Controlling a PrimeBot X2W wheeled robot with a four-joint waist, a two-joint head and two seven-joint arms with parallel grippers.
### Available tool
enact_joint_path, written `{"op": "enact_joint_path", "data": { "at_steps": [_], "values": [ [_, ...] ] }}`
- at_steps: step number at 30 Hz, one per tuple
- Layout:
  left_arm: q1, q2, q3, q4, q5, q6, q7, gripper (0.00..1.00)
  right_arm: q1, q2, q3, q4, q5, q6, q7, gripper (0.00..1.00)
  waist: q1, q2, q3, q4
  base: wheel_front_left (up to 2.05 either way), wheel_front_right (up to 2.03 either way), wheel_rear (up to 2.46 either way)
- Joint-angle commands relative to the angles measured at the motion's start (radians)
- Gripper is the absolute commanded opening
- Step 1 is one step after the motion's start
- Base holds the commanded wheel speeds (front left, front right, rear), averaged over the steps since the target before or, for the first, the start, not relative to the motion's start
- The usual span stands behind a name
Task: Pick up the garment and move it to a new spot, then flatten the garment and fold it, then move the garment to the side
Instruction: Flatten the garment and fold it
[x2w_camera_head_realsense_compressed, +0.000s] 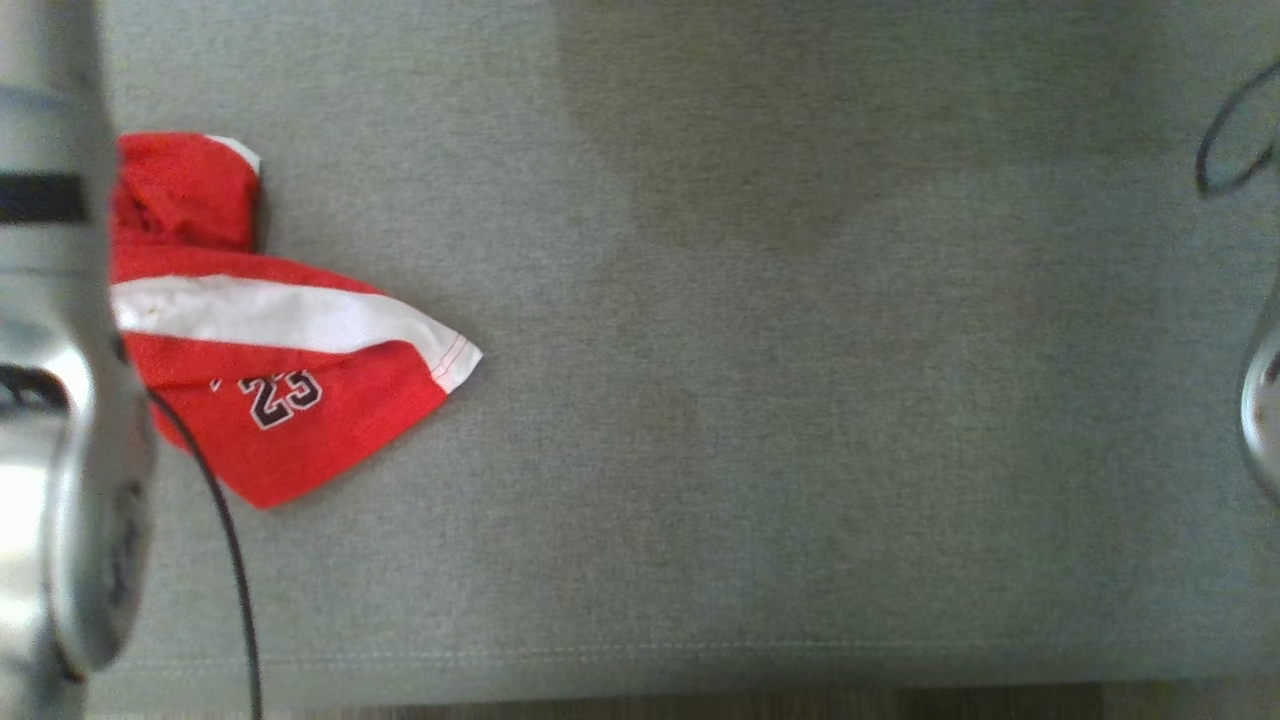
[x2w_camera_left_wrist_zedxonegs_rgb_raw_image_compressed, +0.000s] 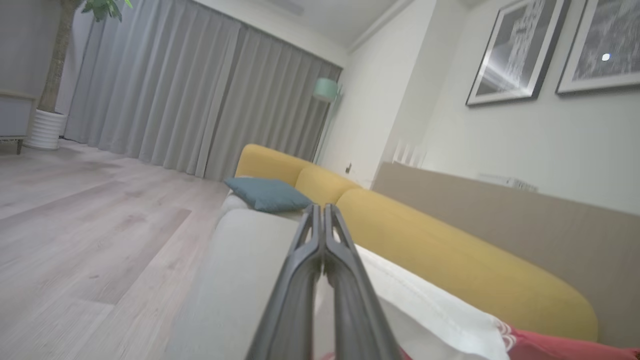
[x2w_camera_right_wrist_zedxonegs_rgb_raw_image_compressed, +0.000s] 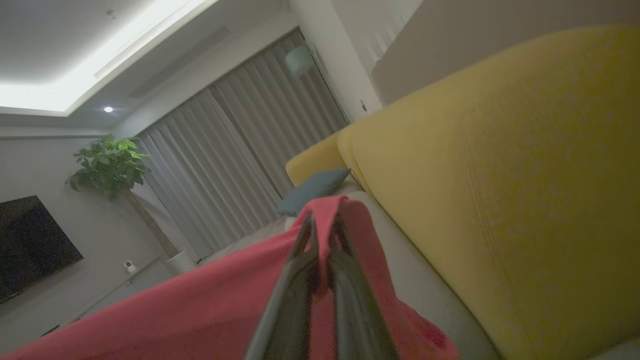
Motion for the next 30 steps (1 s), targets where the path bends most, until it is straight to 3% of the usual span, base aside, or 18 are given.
{"op": "enact_joint_path", "data": {
  "at_steps": [1,12,22,30],
  "values": [
    [0.013,0.035,-0.006,-0.011,0.011,-0.011,-0.015,0.0,0.028,-0.003,0.014,0.004,0.013,-0.001,-0.008,0.0,-0.0003,0.0,0.0,0.009,0.0,0.0,0.0],
    [0.346,0.048,-0.136,0.06,0.007,-0.039,-0.048,0.0,0.318,-0.059,0.141,0.13,0.111,-0.001,0.099,0.0,-0.0003,0.0,-0.113,0.008,0.0,0.0,0.0],
    [0.74,0.185,-0.396,-0.141,-0.108,-0.04,0.055,0.0,0.595,-0.121,0.316,0.098,0.229,-0.001,0.304,0.0,-0.0003,0.0,-0.291,-0.004,0.0,0.0,0.0],
    [0.946,0.296,-0.453,-0.343,-0.225,-0.04,0.177,0.0,0.732,-0.173,0.421,0.041,0.297,-0.001,0.417,0.0,-0.0003,0.0,-0.39,-0.012,0.0,0.0,0.0]
  ]
}}
